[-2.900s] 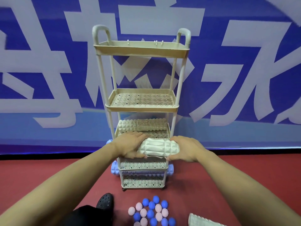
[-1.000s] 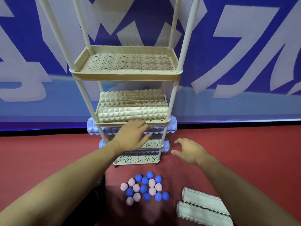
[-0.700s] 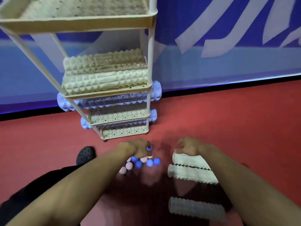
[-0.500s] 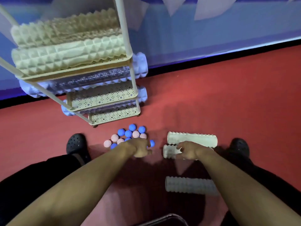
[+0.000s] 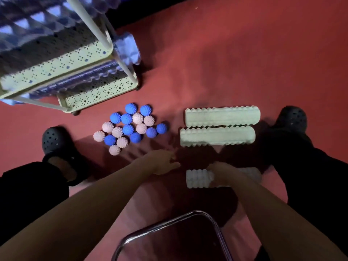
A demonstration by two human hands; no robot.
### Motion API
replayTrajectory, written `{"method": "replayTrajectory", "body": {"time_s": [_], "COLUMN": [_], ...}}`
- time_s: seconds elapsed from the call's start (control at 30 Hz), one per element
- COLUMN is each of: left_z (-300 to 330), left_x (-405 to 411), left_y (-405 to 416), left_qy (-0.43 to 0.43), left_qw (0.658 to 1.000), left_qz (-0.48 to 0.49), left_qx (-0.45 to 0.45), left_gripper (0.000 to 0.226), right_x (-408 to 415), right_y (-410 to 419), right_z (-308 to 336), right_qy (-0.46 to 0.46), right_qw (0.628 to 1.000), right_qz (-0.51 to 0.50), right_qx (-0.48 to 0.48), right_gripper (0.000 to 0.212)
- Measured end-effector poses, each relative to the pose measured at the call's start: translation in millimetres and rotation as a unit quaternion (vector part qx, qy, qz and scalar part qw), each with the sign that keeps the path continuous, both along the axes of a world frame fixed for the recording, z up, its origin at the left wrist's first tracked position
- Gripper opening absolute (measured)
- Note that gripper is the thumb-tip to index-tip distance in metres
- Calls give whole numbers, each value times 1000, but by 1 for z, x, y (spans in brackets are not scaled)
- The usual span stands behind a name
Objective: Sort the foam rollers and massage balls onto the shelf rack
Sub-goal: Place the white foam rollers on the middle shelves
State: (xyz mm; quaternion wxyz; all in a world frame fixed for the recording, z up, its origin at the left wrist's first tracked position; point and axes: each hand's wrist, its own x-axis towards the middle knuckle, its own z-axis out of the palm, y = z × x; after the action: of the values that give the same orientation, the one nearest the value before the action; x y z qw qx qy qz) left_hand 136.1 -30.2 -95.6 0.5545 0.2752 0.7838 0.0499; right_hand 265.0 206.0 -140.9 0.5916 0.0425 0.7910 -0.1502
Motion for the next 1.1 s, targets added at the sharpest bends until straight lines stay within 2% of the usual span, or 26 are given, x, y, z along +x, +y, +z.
{"method": "replayTrajectory", "body": {"time_s": [0.23,0.33,0.5,0.63,0.7,0.8,0.83,0.93,1.1], "left_z": [-38,-43,-27,14,44,92,108,160,247], "left_x": [7,5,-3,-20,-29,-38,-40,-47,-55], "left_y": [-5,-4,-3,-10,-18,-41,-47,-66,-88], "left_qy": [-8,-22,-12,25,26,4,16,122,184], "left_qw": [1000,999,999,998,995,993,991,979,960], "left_qz": [8,19,17,52,95,116,133,162,197], "left_qx": [-17,-25,-28,-1,7,-10,-7,19,78], "left_gripper": [54,54,49,46,32,22,26,40,72], "right_x": [19,18,-5,-29,-44,-68,-76,-94,-123], "right_y": [11,13,5,-3,-8,-20,-26,-52,-105], "right_z": [-36,-44,-29,11,43,98,116,175,260], "right_qy": [27,38,69,117,145,176,193,231,274], "right_qw": [998,997,996,978,952,907,885,813,697], "right_qz": [60,64,-19,-158,-252,-361,-400,-495,-599], "right_qx": [5,-13,-46,-71,-100,-128,-143,-203,-284], "right_gripper": [85,82,71,90,88,65,57,28,31]}}
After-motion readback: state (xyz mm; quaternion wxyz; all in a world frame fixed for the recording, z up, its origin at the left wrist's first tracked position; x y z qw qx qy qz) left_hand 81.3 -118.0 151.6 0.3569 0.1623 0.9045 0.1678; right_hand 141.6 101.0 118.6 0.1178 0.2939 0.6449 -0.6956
